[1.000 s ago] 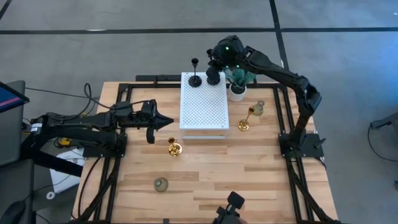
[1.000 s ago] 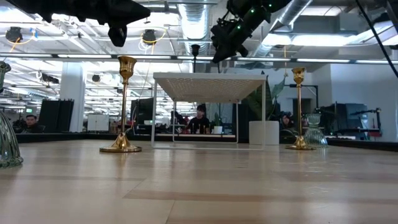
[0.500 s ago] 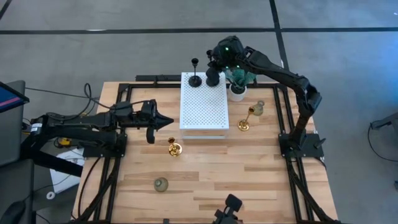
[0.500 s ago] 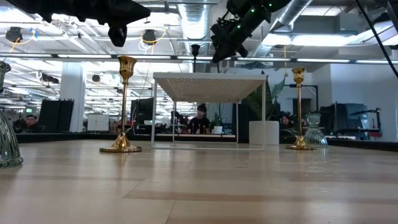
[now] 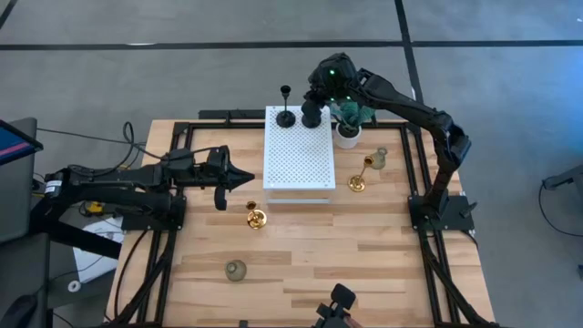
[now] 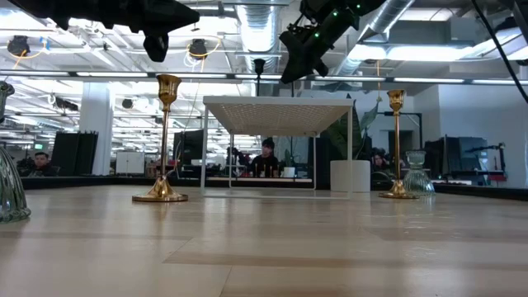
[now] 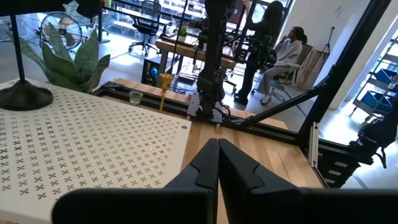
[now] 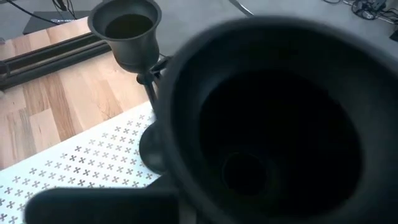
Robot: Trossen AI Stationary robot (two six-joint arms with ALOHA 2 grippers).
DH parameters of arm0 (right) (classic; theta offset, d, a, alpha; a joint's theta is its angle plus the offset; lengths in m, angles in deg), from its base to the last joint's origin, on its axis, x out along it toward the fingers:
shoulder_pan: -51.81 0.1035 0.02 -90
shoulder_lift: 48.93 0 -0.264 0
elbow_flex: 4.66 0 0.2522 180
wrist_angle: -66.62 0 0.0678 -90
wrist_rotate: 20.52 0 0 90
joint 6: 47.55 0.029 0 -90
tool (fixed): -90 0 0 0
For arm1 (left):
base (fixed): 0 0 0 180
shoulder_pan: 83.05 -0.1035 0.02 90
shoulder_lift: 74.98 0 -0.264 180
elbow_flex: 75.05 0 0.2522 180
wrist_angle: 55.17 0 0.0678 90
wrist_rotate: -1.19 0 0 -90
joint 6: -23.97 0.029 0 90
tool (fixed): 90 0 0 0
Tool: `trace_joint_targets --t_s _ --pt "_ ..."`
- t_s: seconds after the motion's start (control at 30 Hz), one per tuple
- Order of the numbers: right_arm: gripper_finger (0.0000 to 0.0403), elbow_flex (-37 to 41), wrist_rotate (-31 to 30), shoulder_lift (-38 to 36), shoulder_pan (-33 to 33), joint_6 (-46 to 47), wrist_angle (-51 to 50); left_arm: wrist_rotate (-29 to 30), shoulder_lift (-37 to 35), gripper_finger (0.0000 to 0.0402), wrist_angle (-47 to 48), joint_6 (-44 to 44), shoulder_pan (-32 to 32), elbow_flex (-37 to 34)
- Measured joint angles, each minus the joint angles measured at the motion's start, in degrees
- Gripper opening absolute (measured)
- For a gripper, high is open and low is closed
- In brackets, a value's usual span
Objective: Pick & Place candle stick holders
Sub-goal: Align the black candle holder with the other black small candle holder on the shelf
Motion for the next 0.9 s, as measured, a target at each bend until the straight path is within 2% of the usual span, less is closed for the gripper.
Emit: trace_joint_targets --t_s 0.57,0.7,0.9 --pt "0.0072 0.02 -0.15 -2.80 0.37 -4.82 -2.10 -0.02 0.02 0.0008 0.01 0.00 0.00 0.00" --pt "0.0106 0.02 -0.15 -4.44 0.39 -4.86 -2.38 -0.02 0.02 0.0008 0.00 0.00 -0.02 0.00" --pt "0.0197 0.02 -0.15 -5.16 0.37 -4.86 -4.77 -0.02 0.02 0.0008 0.01 0.00 -0.01 0.00"
